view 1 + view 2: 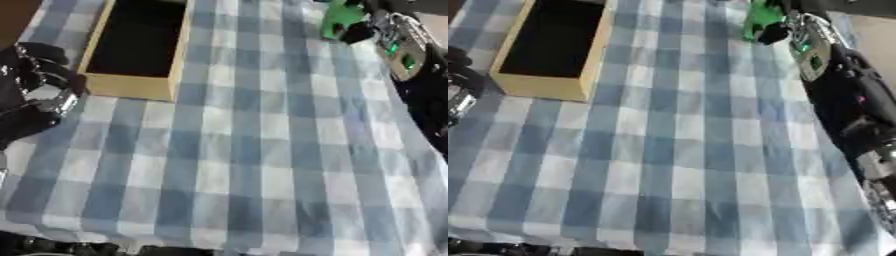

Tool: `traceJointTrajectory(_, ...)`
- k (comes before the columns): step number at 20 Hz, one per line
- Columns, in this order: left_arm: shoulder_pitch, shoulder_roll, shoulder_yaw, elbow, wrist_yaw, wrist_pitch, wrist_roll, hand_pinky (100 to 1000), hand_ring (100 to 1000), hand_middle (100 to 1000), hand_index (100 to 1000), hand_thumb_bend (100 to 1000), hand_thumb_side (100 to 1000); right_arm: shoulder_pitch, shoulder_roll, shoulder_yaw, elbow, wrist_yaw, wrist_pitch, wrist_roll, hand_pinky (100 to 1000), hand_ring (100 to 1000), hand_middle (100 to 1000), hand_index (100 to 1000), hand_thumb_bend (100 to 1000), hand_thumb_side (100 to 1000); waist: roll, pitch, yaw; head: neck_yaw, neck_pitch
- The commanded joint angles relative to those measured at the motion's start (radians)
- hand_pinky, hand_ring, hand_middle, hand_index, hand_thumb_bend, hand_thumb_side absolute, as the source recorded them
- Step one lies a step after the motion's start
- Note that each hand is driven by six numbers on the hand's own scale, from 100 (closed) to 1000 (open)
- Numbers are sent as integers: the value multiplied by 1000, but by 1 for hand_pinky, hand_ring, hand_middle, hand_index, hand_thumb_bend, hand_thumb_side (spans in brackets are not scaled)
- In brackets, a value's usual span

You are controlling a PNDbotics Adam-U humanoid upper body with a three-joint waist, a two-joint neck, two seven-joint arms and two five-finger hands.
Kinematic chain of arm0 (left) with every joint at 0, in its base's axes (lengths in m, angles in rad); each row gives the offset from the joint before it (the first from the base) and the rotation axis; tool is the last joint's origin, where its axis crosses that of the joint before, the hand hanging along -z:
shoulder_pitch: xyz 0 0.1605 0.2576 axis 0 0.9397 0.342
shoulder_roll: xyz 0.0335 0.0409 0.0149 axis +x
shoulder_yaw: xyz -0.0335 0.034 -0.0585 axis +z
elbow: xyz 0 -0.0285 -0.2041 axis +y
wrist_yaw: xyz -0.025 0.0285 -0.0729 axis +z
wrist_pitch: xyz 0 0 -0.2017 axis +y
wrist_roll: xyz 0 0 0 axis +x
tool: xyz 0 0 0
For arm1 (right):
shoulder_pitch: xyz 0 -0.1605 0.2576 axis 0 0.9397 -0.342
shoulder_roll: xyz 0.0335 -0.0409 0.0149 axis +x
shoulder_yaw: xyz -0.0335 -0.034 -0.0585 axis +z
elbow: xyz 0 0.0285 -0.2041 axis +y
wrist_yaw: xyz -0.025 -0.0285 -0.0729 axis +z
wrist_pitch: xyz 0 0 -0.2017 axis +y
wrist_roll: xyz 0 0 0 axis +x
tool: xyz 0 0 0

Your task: Pick up objects on the table and place them in the box.

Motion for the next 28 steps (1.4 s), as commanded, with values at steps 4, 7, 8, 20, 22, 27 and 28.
traceJointTrajectory(4,-12,9,4,-16,6,-1,-1,557,608,589,684,382,100,-12,-21,2,-41,12,-4,-28,632,665,435,533,266,100,3,-27,-2,3,-6)
traceJointTrajectory(7,-7,10,5,-15,6,-1,0,556,608,589,684,383,100,-19,-30,21,-87,14,-27,-34,630,663,432,531,265,100,0,-37,-8,8,-4)
traceJointTrajectory(8,-6,10,6,-15,6,-1,1,556,608,589,684,383,100,-16,-33,25,-111,12,-33,-28,630,663,432,531,264,100,0,-39,-10,9,-3)
traceJointTrajectory(20,-2,8,2,-13,7,-2,-2,557,610,590,684,385,100,-26,-20,126,-396,-4,-114,72,641,665,439,536,246,100,-1,-62,-18,8,2)
traceJointTrajectory(22,-3,6,1,-13,7,-2,-3,557,610,590,684,385,100,-32,-5,147,-449,-13,-131,91,643,666,440,536,243,100,1,-64,-17,6,0)
traceJointTrajectory(27,-2,5,-3,-12,8,-2,-7,557,611,590,684,386,100,-55,27,196,-571,-33,-160,150,648,667,443,538,238,100,4,-68,-15,-2,1)
traceJointTrajectory(28,-2,4,-4,-12,8,-2,-8,557,611,591,684,386,100,-62,37,206,-591,-38,-164,164,649,667,443,538,236,100,5,-69,-15,-4,2)
